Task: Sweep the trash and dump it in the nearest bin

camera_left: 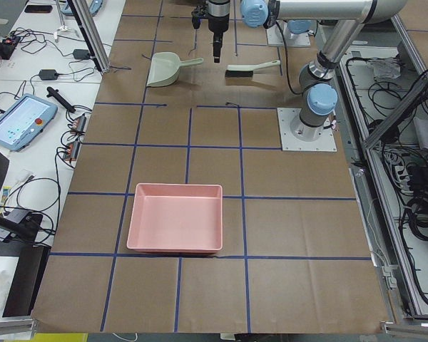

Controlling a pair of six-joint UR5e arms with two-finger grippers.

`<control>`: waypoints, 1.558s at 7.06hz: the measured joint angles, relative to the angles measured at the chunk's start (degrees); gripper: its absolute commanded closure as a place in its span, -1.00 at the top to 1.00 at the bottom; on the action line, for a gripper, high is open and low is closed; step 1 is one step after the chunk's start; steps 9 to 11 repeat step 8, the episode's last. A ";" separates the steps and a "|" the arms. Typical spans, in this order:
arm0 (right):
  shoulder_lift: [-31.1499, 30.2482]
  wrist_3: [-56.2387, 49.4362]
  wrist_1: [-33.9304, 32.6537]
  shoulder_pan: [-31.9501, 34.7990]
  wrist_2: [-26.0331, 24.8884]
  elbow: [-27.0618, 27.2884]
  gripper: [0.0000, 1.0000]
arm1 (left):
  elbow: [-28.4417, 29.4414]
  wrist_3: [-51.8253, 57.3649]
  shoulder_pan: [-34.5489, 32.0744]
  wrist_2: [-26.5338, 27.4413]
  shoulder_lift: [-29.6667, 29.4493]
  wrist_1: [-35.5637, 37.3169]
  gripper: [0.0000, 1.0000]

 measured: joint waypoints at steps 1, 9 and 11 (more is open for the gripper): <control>-1.79 -0.74 -0.14 -0.17 0.32 0.45 1.00 | -0.12 -0.05 0.00 0.00 -0.02 0.00 0.99; -3.65 -1.30 -0.44 0.06 0.65 0.87 1.00 | -0.62 0.11 -0.06 -0.16 0.00 0.03 0.99; -3.65 -1.30 -0.44 0.06 0.65 0.87 1.00 | -0.62 0.11 -0.06 -0.16 0.00 0.03 0.99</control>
